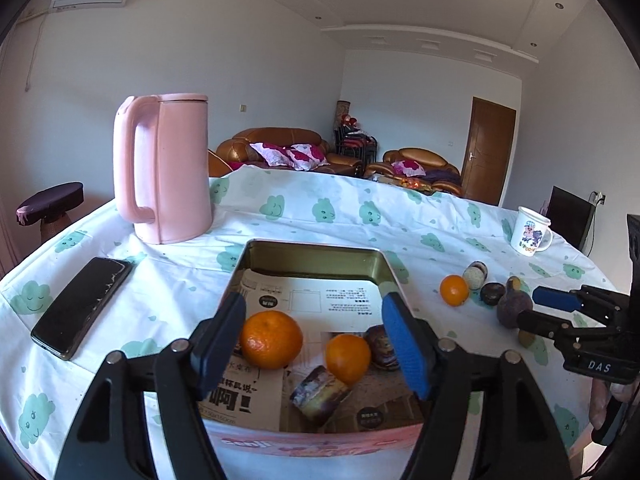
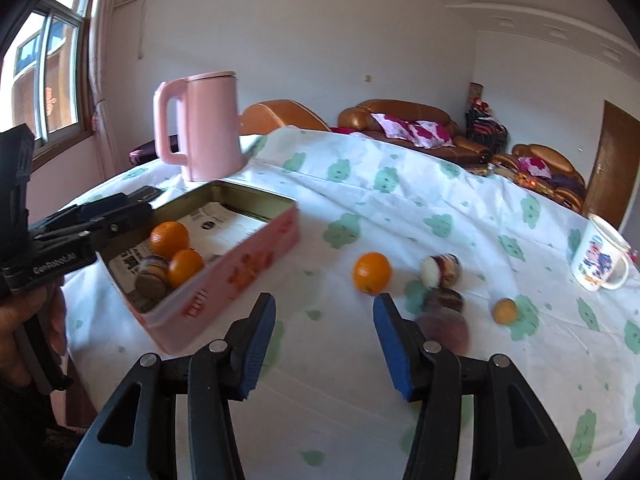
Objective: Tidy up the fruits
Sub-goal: 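Grasp the dark purple fruit with the left tool while the right tool grasps a small brown fruit, then carry the purple fruit over the pink tin with the left tool while the right tool carries the brown fruit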
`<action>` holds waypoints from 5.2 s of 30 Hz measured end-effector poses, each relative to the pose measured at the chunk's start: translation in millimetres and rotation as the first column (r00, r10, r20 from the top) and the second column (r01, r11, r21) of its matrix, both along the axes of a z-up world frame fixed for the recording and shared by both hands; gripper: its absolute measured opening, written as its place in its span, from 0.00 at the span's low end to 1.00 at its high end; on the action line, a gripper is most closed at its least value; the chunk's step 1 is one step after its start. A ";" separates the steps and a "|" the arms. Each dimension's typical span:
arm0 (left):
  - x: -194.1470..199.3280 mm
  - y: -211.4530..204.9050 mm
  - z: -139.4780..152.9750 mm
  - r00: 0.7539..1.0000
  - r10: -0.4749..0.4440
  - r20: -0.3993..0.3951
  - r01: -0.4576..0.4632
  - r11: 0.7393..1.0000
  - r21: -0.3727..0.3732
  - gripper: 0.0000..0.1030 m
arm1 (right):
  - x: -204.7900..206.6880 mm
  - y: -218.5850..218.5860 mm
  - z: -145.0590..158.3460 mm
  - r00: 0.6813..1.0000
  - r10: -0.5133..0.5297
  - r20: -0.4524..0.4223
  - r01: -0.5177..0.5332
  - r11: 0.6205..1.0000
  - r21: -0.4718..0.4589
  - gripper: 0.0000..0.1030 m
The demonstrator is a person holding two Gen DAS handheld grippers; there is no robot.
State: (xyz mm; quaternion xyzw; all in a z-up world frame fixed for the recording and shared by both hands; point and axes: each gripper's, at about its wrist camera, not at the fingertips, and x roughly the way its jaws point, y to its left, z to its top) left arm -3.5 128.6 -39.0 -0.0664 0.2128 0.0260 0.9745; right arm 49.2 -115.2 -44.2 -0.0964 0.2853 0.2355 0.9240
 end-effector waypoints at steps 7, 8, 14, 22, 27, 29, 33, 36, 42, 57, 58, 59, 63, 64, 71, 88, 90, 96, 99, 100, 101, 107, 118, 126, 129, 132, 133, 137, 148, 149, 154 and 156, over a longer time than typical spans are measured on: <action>6.3 -39.0 7.2 0.997 -0.078 0.010 0.077 0.996 0.037 0.80 | 19.6 -54.3 -17.9 0.988 -0.115 -0.105 0.117 0.993 0.015 0.51; 7.3 -44.1 8.9 0.996 -0.089 0.010 0.088 0.995 0.042 0.81 | 20.7 -54.2 -18.9 0.987 -0.111 -0.114 0.113 0.993 0.014 0.51; 13.1 -69.3 17.3 0.990 -0.142 0.012 0.141 0.987 0.074 0.83 | 25.1 -40.7 -27.2 0.983 -0.058 -0.172 0.060 0.998 0.005 0.50; 29.6 -94.9 21.8 0.978 -0.208 -0.001 0.207 0.976 0.068 0.88 | 27.2 -42.5 -32.6 0.977 -0.029 -0.211 0.035 0.999 0.023 0.27; 46.9 -121.5 20.0 0.962 -0.270 -0.030 0.271 0.962 0.042 0.88 | 29.2 -74.4 -17.1 0.980 -0.140 -0.142 0.145 0.989 0.029 0.27; 57.0 -133.2 15.8 0.954 -0.297 -0.051 0.298 0.954 0.020 0.88 | 37.1 -88.1 -14.3 0.973 -0.192 -0.131 0.197 0.980 0.031 0.27; 73.4 -156.5 2.6 0.931 -0.347 -0.109 0.346 0.938 -0.031 0.88 | 51.7 -107.2 -14.6 0.957 -0.267 -0.117 0.273 0.962 0.031 0.27; 81.4 -175.1 -4.9 0.915 -0.375 -0.146 0.376 0.926 -0.024 0.88 | 59.1 -115.8 -17.2 0.950 -0.279 -0.142 0.289 0.956 0.054 0.27; 104.0 -200.6 -14.4 0.877 -0.420 -0.234 0.424 0.905 -0.034 0.80 | 64.6 -115.4 -13.8 0.948 -0.283 -0.146 0.294 0.954 0.058 0.27; 116.1 -203.7 -25.6 0.836 -0.458 -0.302 0.451 0.887 -0.098 0.51 | 58.4 -112.6 -9.9 0.965 -0.242 -0.106 0.250 0.965 0.080 0.27; 115.2 -203.0 -24.3 0.841 -0.454 -0.294 0.448 0.889 -0.093 0.51 | 56.7 -112.7 -8.8 0.966 -0.242 -0.096 0.250 0.965 0.084 0.27; 113.4 -202.6 -23.0 0.845 -0.452 -0.285 0.447 0.890 -0.088 0.51 | 55.5 -112.7 -7.7 0.967 -0.240 -0.089 0.248 0.965 0.087 0.27; 108.4 -202.0 -17.9 0.859 -0.445 -0.253 0.444 0.894 -0.062 0.51 | 52.1 -112.7 -4.9 0.973 -0.221 -0.070 0.228 0.968 0.106 0.27; 107.0 -201.2 -16.6 0.865 -0.440 -0.243 0.440 0.896 -0.057 0.51 | 51.4 -113.1 -4.3 0.974 -0.217 -0.066 0.223 0.968 0.112 0.27; 95.4 -193.3 -6.6 0.896 -0.416 -0.155 0.415 0.909 -0.042 0.51 | 45.3 -115.5 -0.2 0.980 -0.197 -0.035 0.200 0.969 0.148 0.27; 78.9 -187.5 2.5 0.928 -0.370 -0.051 0.370 0.929 0.002 0.51 | 28.0 -117.4 8.7 0.982 -0.178 0.067 0.164 0.970 0.182 0.27; 76.9 -188.1 3.3 0.930 -0.365 -0.042 0.366 0.931 0.011 0.51 | 25.9 -118.2 9.8 0.981 -0.178 0.078 0.161 0.969 0.188 0.27; 71.2 -189.9 6.0 0.933 -0.359 -0.017 0.359 0.932 0.036 0.51 | 19.8 -117.8 12.1 0.979 -0.173 0.110 0.150 0.969 0.195 0.27; 69.7 -188.7 6.6 0.935 -0.356 -0.008 0.356 0.934 0.039 0.51 | 16.9 -117.1 12.9 0.977 -0.172 0.127 0.145 0.970 0.194 0.27; 69.3 -188.5 6.8 0.935 -0.354 -0.005 0.354 0.934 0.040 0.51 | 15.3 -116.3 13.3 0.976 -0.171 0.133 0.144 0.971 0.193 0.27; 68.7 -188.4 7.1 0.936 -0.352 -0.002 0.352 0.935 0.042 0.51 | 14.2 -116.2 13.7 0.975 -0.171 0.139 0.143 0.971 0.193 0.27; 62.8 -190.5 9.0 0.937 -0.348 0.021 0.346 0.936 0.063 0.51 | 6.8 -115.8 15.7 0.970 -0.169 0.175 0.134 0.972 0.195 0.27; 55.4 -191.1 11.9 0.941 -0.333 0.060 0.328 0.941 0.084 0.51 | -5.0 -114.0 19.6 0.958 -0.162 0.236 0.117 0.974 0.196 0.27; 48.1 -193.4 14.6 0.941 -0.326 0.094 0.316 0.942 0.112 0.51 | -12.7 -115.4 21.4 0.947 -0.163 0.278 0.107 0.973 0.206 0.27; 45.1 -193.8 15.7 0.939 -0.325 0.110 0.312 0.942 0.123 0.51 | -15.4 -115.6 21.6 0.942 -0.165 0.293 0.107 0.973 0.206 0.27; 43.3 -193.6 16.7 0.937 -0.326 0.123 0.310 0.942 0.128 0.51 | -16.2 -113.0 22.1 0.939 -0.171 0.300 0.116 0.974 0.193 0.27; 43.0 -193.4 16.8 0.937 -0.328 0.124 0.313 0.941 0.129 0.51 | -16.2 -111.4 21.9 0.938 -0.173 0.301 0.120 0.975 0.185 0.27; 41.8 -190.1 17.1 0.936 -0.330 0.123 0.316 0.941 0.121 0.51 | -15.1 -103.9 22.5 0.945 -0.151 0.289 0.103 0.979 0.175 0.27; 37.5 -134.7 17.3 0.962 -0.258 0.088 0.254 0.966 0.054 0.51 | -6.0 -39.2 39.5 0.974 0.025 0.226 -0.058 0.988 0.141 0.27; 37.4 -126.1 18.1 0.966 -0.243 0.086 0.240 0.970 0.048 0.51 | -4.4 -30.5 40.6 0.975 0.045 0.218 -0.077 0.987 0.138 0.27; 40.3 -79.6 17.7 0.987 -0.154 0.052 0.153 0.988 0.018 0.51 | 4.7 17.5 39.5 0.974 0.143 0.174 -0.164 0.980 0.112 0.27; 44.0 -59.3 16.3 0.992 -0.118 0.034 0.118 0.993 0.003 0.51 | 8.2 36.6 36.8 0.972 0.178 0.154 -0.195 0.976 0.101 0.27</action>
